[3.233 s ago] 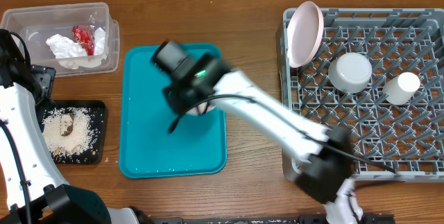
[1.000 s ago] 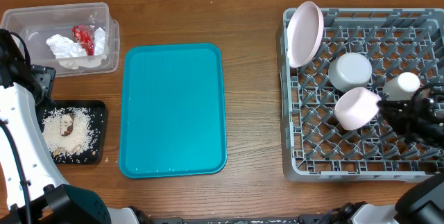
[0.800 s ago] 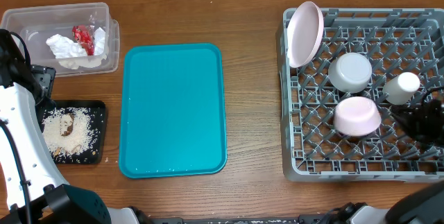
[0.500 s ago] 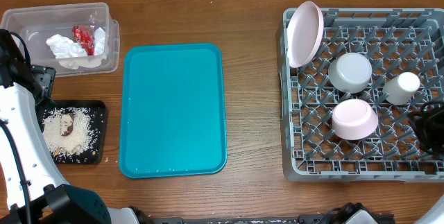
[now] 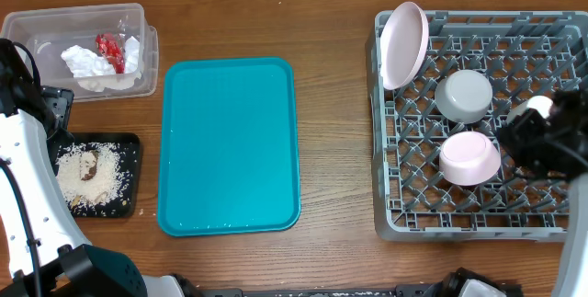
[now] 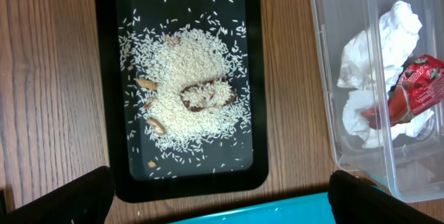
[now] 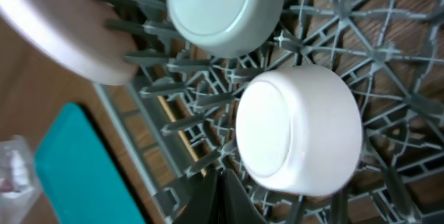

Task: Sort waste into correct bins and load items into the dishwasher

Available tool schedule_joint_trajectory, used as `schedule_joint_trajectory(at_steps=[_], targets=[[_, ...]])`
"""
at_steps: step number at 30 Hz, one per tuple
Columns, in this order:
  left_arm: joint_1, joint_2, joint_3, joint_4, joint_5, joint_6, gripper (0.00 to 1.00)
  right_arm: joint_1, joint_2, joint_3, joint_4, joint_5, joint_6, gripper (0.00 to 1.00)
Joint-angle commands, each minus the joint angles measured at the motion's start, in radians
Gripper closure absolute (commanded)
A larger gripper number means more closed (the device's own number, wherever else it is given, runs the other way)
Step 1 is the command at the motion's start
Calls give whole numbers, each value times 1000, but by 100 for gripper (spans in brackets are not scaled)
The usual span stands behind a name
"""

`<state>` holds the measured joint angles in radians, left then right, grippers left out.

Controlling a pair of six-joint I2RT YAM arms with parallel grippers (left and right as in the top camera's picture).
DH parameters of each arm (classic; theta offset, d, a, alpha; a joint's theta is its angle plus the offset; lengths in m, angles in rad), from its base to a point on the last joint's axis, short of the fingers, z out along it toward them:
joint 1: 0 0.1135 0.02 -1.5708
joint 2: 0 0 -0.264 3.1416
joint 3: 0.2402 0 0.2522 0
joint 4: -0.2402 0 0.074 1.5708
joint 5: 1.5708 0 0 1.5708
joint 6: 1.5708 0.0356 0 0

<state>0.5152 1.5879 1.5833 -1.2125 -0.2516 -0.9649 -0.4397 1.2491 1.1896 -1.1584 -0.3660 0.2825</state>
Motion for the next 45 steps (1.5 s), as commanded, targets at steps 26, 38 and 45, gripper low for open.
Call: schedule_joint_trajectory(at_steps=[26,38,45], targets=[[2,2,2,-2,-18,16,0,81,125,101,-195,354,200,96],[2,2,2,-2,-18,15,0,216,-238,121,-215,-141,-126,68],[2,2,2,-3,-18,16,0,341,-353,72,-286,-140,-107,59]])
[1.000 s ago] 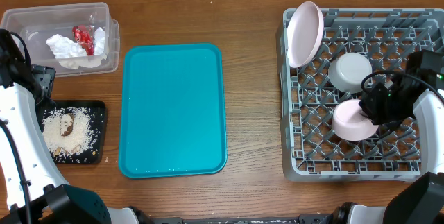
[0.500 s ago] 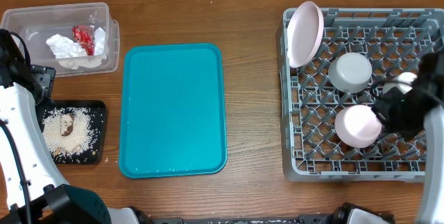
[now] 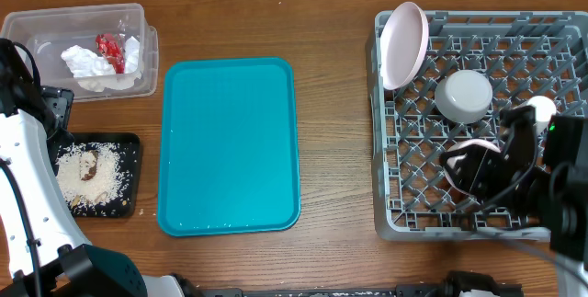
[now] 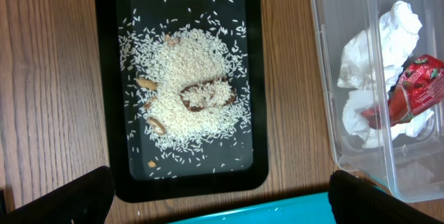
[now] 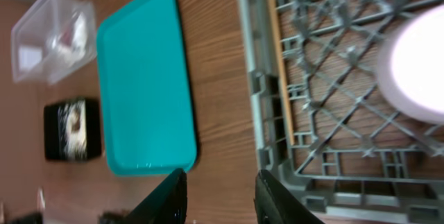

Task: Sort waste into correct bins and load items into the dishwasher

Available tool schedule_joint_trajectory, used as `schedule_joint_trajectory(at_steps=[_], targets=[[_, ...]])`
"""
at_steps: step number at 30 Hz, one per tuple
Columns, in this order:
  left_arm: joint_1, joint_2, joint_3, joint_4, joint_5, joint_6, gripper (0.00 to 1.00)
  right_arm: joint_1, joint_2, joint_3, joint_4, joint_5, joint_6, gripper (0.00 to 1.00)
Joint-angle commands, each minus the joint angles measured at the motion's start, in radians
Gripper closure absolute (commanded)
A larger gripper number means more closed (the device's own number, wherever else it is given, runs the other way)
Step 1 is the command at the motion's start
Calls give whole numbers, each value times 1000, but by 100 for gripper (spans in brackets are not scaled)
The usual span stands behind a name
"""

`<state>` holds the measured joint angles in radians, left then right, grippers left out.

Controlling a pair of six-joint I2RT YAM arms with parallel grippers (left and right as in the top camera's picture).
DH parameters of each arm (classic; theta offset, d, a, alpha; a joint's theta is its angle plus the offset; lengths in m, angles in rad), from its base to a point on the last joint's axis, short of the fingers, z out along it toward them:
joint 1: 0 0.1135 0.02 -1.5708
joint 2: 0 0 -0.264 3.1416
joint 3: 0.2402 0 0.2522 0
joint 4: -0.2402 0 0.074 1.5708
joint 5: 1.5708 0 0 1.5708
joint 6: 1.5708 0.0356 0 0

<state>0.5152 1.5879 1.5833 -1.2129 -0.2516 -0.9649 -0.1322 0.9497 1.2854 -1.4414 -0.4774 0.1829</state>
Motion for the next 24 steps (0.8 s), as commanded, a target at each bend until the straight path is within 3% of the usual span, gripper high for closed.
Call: schedule_joint_trajectory(at_steps=[1,24], targets=[[2,2,2,-2,-17,16,0,35,-64,-30,0,-29,-1,0],[2,2,2,-2,-18,16,0,35,-51,-92,0,31,-57,0]])
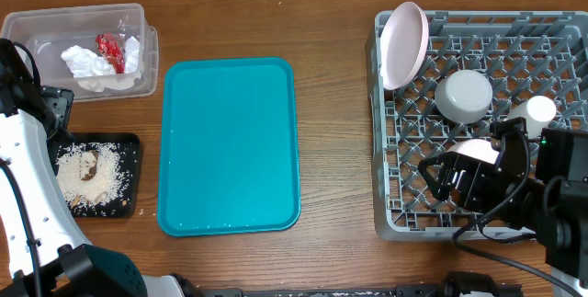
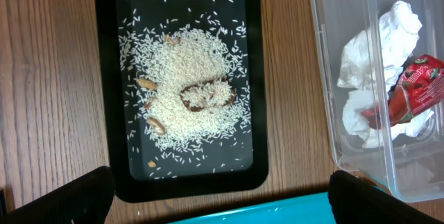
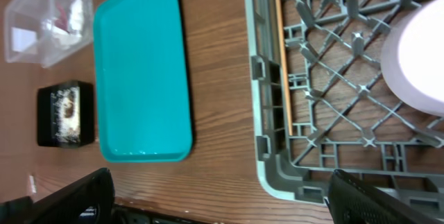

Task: Sort waste into correct bins and load items into the dishwasher

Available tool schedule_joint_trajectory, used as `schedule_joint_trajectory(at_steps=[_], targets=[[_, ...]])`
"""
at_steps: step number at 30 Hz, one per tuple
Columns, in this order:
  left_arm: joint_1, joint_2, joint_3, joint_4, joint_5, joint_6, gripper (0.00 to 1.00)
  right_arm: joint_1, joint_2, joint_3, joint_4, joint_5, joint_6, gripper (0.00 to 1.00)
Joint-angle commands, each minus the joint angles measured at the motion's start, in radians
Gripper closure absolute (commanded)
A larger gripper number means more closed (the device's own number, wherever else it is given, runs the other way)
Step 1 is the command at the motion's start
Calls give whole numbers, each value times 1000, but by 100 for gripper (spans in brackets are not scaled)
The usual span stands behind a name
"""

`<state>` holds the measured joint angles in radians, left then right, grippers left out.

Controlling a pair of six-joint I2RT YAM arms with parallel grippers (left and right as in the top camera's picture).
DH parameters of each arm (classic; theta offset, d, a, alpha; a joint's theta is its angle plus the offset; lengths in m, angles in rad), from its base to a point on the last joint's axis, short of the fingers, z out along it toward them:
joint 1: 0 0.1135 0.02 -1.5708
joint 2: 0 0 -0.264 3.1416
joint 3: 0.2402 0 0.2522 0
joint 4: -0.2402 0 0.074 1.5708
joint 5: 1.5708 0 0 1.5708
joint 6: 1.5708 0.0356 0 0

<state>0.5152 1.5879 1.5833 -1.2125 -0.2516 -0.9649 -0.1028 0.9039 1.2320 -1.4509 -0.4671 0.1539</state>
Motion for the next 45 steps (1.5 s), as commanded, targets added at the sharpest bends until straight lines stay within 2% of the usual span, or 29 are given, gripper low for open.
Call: schedule_joint_trajectory(at_steps=[1,3,8,14,17,21,25,34,40,45], targets=[[2,2,2,-3,-17,16,0,5,-6,-62,28,17,-27,0],[2,2,2,-3,-18,16,0,5,-19,-121,109,13,-28,0],[2,2,2,-2,-18,16,0,5,-148,-353,431,-54,-28,0],[2,2,2,-3,-18,16,0,18,-393,-706,847,-172,-28,0],[2,2,2,-2,-18,16,0,70,-499,-863,1059,-153,-28,0],[2,2,2,-2,-18,16,0,166,-624,-1011,1246,-38,-28,0],[2,2,2,-2,-18,16,0,217,-716,-1106,1321,58,-27,0],[2,2,2,-3,-18,16,0,212,-821,-1216,1381,236,-27,0],[2,2,2,-2,-18,16,0,198,-902,-1224,1378,382,-27,0],[2,2,2,-2,-18,16,0,193,-902,-1224,1368,491,-29,0]])
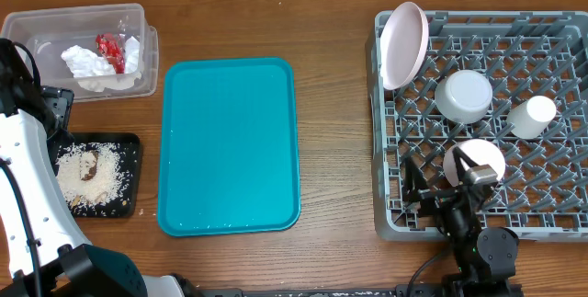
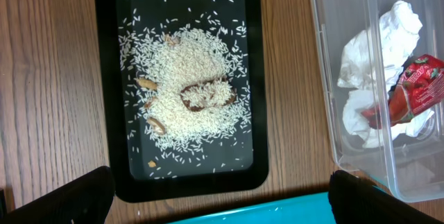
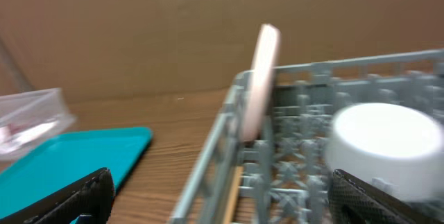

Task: Sort waste into correct bins and load items into the dishwasher

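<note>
The dish rack [image 1: 390,122] holds an upright pink plate [image 1: 404,44], a grey bowl [image 1: 463,95], a white cup [image 1: 533,116] and an upturned pink bowl [image 1: 473,156]. My right gripper [image 3: 232,203] is open and empty, low at the rack's front edge, facing level across it; the plate [image 3: 262,78] and a pale bowl [image 3: 378,148] lie ahead. My left gripper [image 2: 222,203] hangs open over the black tray of rice and scraps [image 2: 182,85]. Beside it, the clear bin [image 2: 378,85] holds crumpled tissue [image 2: 378,50] and a red wrapper [image 2: 409,89].
A bare teal tray [image 1: 230,145] lies in the middle of the wooden table. The clear bin [image 1: 87,49] stands at the back left, the black tray [image 1: 96,176] in front of it. My right arm [image 1: 469,219] rises from the table's front edge.
My right gripper has dropped from looking down on the rack's front left corner to a low, level pose at the rack's front edge. The left arm has not moved.
At first my right gripper was shut, close above the pink bowl in the rack. It then stood part open nearer the rack's front, then wide open above the front corner. Now it sits low, open and empty. The left gripper stayed open over the rice tray.
</note>
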Available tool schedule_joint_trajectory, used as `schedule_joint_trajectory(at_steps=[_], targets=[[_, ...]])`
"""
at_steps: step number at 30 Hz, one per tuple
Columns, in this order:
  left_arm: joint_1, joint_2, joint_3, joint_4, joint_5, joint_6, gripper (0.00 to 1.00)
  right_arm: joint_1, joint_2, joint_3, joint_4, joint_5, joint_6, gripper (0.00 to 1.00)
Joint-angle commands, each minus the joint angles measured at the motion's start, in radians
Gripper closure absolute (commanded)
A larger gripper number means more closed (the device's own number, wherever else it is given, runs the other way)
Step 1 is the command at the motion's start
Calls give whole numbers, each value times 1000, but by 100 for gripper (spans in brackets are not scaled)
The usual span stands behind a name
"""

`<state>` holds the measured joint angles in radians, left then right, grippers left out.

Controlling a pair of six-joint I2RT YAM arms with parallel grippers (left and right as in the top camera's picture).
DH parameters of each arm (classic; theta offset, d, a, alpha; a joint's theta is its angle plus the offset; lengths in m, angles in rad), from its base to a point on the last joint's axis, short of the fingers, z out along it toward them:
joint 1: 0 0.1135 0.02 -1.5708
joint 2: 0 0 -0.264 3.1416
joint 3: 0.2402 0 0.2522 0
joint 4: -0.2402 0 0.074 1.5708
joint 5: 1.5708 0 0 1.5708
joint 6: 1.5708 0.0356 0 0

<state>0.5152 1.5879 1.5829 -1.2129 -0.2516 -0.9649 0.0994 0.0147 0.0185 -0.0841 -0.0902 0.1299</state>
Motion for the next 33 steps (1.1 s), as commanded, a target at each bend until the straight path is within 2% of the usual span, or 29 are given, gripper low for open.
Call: schedule_joint_trajectory(at_steps=[1,33], targets=[[2,2,2,-2,-18,16,0,-15,-13,-10,2,120,-8,0],[2,2,2,-2,-18,16,0,-39,-12,-10,2,112,-7,0]])
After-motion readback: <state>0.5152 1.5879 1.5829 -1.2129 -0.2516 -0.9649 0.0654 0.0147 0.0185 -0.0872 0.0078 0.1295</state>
